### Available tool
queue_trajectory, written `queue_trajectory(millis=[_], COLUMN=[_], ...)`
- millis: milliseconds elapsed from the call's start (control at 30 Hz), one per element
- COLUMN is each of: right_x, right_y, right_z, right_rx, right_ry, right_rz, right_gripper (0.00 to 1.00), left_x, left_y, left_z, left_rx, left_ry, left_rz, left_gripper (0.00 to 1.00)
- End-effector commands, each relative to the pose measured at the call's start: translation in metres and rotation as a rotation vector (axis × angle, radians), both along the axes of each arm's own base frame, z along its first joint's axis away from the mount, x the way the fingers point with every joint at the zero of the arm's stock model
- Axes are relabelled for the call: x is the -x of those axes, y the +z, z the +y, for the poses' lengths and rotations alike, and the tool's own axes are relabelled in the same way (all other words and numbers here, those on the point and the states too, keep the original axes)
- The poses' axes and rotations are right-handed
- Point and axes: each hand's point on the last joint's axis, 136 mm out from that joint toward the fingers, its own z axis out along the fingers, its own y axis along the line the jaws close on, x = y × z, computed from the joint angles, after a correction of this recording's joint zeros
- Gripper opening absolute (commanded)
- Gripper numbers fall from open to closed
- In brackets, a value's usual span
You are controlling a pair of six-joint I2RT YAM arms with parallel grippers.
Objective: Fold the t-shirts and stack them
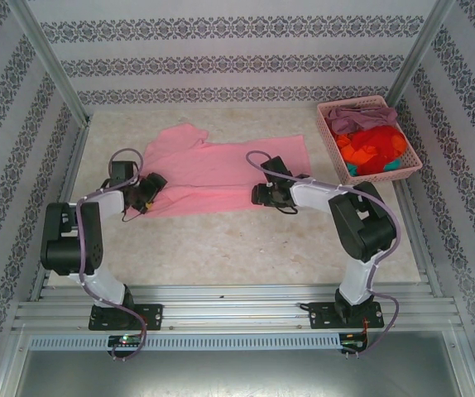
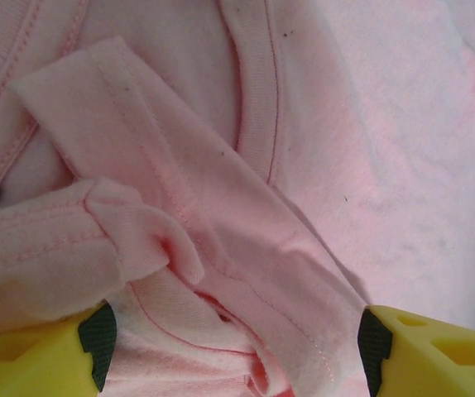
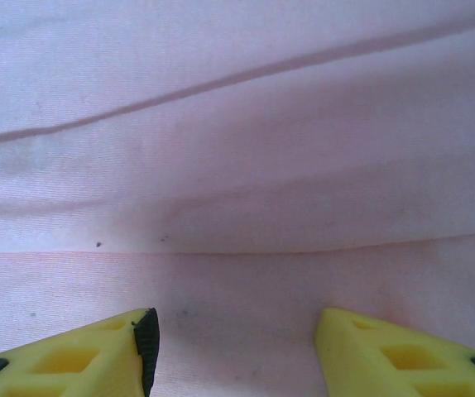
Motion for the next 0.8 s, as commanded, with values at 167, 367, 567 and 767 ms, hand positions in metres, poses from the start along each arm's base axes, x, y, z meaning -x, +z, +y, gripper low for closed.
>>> queue_trajectory(millis=[167,367,567,767], right_x=[0.074,0.041,0.025,0.020], right_y=[-0.024,0.005,0.019,0.029], right_z=[-0.008,0.021,0.034,0.031], right_rx=[0.033,0.020,0.000,0.010], right_ry=[0.001,0.059,0.085,0.094], right_rz=[0.157,0.058,0.017,-0.007], right_gripper=[0.54,0.56,0.56,0.57], left_x=[0.070,0.062,0.059,0.030], left_y=[-0.003,0.039,0.030,0.024], left_z=[0.002,-0.026,-0.037,-0.043], left_rx=[-0.045,-0.004,0.038,0.087], left_ry=[0.006,0.051,0.170,0.196], left_rz=[0.115,0.018,0.016,-0.019], left_gripper=[0.81,0.97,0.93,0.91])
